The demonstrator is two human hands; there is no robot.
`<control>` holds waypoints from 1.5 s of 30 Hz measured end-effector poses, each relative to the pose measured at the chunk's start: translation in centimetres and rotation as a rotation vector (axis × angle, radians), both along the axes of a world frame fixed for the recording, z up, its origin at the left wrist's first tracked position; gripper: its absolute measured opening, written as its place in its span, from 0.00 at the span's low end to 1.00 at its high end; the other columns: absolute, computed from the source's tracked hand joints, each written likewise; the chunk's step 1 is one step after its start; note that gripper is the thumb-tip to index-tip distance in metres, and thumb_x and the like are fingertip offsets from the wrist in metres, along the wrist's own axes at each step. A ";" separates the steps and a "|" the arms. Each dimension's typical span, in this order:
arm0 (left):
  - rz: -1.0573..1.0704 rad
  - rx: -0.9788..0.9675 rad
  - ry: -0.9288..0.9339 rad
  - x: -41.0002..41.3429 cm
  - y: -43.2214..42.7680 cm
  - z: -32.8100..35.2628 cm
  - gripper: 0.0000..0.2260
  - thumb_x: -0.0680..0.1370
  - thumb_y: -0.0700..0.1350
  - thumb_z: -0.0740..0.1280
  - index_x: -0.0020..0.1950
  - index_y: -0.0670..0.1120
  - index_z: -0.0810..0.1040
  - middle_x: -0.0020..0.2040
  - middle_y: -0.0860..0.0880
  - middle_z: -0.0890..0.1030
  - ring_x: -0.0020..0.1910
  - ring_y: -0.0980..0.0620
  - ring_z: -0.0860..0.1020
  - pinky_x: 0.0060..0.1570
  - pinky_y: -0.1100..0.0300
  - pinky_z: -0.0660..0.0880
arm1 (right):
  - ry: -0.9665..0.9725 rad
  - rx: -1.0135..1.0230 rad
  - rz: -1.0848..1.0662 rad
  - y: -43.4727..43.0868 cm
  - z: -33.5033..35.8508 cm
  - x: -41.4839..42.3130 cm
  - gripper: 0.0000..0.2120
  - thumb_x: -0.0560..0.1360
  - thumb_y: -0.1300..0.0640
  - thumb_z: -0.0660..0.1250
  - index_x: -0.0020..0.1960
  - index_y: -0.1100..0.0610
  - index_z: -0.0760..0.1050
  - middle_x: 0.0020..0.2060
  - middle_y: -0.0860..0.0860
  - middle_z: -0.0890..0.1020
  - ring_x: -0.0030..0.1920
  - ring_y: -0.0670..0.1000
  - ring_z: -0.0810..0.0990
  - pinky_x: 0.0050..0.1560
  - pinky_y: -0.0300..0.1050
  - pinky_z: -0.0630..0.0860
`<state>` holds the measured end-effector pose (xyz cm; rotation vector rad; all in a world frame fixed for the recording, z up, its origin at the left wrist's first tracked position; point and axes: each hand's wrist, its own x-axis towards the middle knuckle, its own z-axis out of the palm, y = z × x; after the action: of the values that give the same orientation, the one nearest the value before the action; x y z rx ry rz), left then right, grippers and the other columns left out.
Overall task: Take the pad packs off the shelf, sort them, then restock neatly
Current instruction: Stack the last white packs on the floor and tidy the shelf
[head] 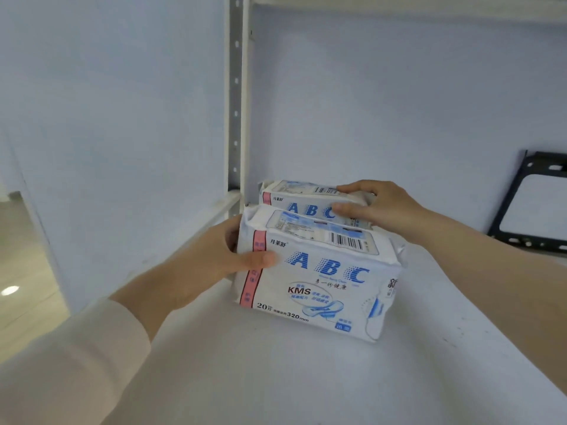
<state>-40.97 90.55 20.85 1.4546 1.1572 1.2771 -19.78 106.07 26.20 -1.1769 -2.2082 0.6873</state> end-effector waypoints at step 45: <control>0.300 -0.034 0.053 -2.3 7.2 -0.7 0.29 0.60 0.48 0.73 0.60 0.51 0.72 0.53 0.53 0.82 0.50 0.57 0.81 0.47 0.65 0.77 | -0.102 -0.260 -0.011 5.8 0.7 -3.5 0.19 0.80 0.61 0.55 0.67 0.46 0.69 0.65 0.51 0.72 0.54 0.48 0.68 0.41 0.39 0.66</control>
<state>-43.30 97.75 20.19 1.3321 1.4673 1.4185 -23.25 111.90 26.89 -1.3778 -2.2428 0.9516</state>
